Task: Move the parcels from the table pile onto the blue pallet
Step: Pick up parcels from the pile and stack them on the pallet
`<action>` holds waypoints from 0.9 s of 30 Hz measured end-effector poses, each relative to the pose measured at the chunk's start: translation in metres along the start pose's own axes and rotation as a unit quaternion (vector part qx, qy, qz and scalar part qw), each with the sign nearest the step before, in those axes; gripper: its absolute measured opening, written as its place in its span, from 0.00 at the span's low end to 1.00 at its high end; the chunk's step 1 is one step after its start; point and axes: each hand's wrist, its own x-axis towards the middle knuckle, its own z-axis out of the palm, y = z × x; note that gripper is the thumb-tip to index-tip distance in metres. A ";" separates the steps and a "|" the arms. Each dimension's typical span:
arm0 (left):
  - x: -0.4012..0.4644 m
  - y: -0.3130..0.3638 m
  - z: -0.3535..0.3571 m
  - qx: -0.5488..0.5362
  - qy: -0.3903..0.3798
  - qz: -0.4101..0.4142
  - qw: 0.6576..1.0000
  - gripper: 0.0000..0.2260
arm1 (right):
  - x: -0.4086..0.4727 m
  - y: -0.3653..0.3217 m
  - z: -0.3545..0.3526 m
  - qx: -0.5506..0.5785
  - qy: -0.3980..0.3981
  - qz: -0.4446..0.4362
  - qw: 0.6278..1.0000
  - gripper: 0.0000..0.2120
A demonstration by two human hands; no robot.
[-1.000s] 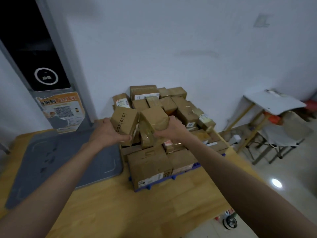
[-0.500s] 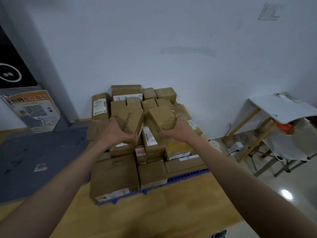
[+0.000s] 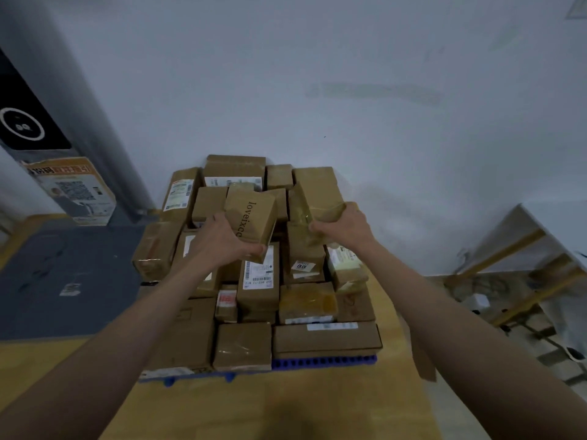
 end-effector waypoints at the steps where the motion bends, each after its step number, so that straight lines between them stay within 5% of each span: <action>1: 0.006 0.006 -0.001 -0.004 0.001 -0.002 1.000 0.53 | 0.010 0.001 -0.005 0.011 0.005 0.005 1.000 0.49; 11: 0.086 0.059 0.006 -0.038 0.009 0.003 0.999 0.53 | 0.107 0.030 -0.029 -0.025 0.042 0.074 0.996 0.45; 27: 0.150 0.050 0.038 -0.010 -0.016 -0.002 1.000 0.56 | 0.184 0.064 0.048 -0.112 0.003 0.134 0.985 0.50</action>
